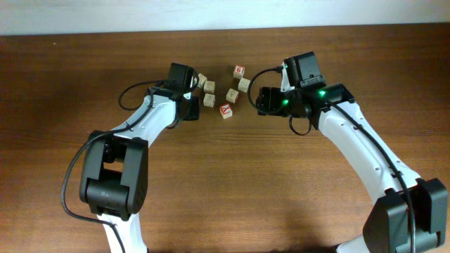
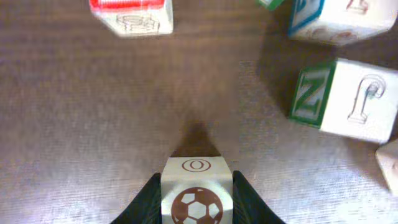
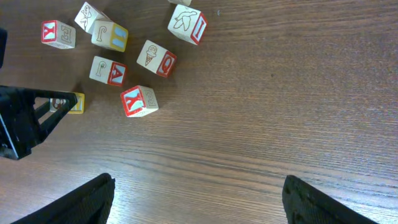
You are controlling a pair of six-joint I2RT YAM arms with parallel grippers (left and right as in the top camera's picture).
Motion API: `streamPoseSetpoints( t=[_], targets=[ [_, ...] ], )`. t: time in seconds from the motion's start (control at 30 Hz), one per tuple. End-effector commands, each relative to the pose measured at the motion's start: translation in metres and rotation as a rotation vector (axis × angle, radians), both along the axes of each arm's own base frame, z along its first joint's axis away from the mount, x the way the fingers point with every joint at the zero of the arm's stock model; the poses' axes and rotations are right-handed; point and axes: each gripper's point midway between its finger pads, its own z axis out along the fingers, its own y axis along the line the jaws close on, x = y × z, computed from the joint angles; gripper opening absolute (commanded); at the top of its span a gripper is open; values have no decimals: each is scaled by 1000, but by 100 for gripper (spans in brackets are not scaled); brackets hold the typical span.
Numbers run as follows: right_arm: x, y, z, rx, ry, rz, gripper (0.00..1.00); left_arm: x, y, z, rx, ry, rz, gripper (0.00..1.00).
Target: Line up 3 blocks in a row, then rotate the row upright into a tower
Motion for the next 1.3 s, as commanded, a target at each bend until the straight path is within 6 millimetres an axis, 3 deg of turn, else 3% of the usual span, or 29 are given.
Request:
streamPoseSetpoints(
  t=[0.0,0.07,0.13,0.2,0.37,0.4,0.47,0.5,0.6,0.63,0.7,0.77,0.83,0.87,0.9,0.97,1.0,1.1,1.17,1.27],
  targets=[
    [0,0,0,-8,9,-6,87,-25,5,13,10,94,12,13],
    [-5,-1,-2,-12,30,-4,87,-71,-12,29,-118,264,8,12],
    [-7,-1,-3,-13,39,-2,87,-96,-21,22,-117,355,32,12],
    [-7,-1,-3,-13,38,-2,87,-107,-35,20,-103,375,-2,12],
    [-5,0,-2,-12,31,-3,87,-101,-44,12,20,272,15,12],
    [-5,0,-2,-11,31,-3,87,-106,-45,4,38,268,26,16],
    [-5,0,-2,-11,31,-3,87,-108,-46,2,39,271,22,42],
    [-5,0,-2,-11,31,-3,87,-108,-45,2,39,270,22,49],
    [-6,-1,-3,-13,38,-2,87,-106,-46,6,37,266,23,61],
    [-6,-1,-3,-13,37,-3,87,-96,-47,16,27,245,26,64],
    [0,9,15,28,-10,83,87,-54,-49,65,-4,130,18,71],
    [11,34,41,23,-114,179,84,-9,-16,130,-34,4,120,75],
    [33,50,51,-36,-191,178,83,16,18,168,-64,-83,201,80],
    [40,63,46,-42,-200,208,83,22,33,174,-69,-102,235,82],
    [47,82,32,-61,-190,264,83,25,50,174,-68,-105,271,92],
    [51,117,-26,-126,-129,389,77,27,82,173,-63,-100,337,95],
    [51,121,-51,-159,-100,397,74,27,89,173,-61,-99,353,95],
    [52,127,-90,-192,-59,413,71,26,90,172,-60,-94,354,96],
    [51,131,-105,-197,-42,419,64,25,90,171,-59,-89,354,96],
    [58,132,-121,-211,-51,411,62,25,90,171,-58,-88,354,97]
  ],
)
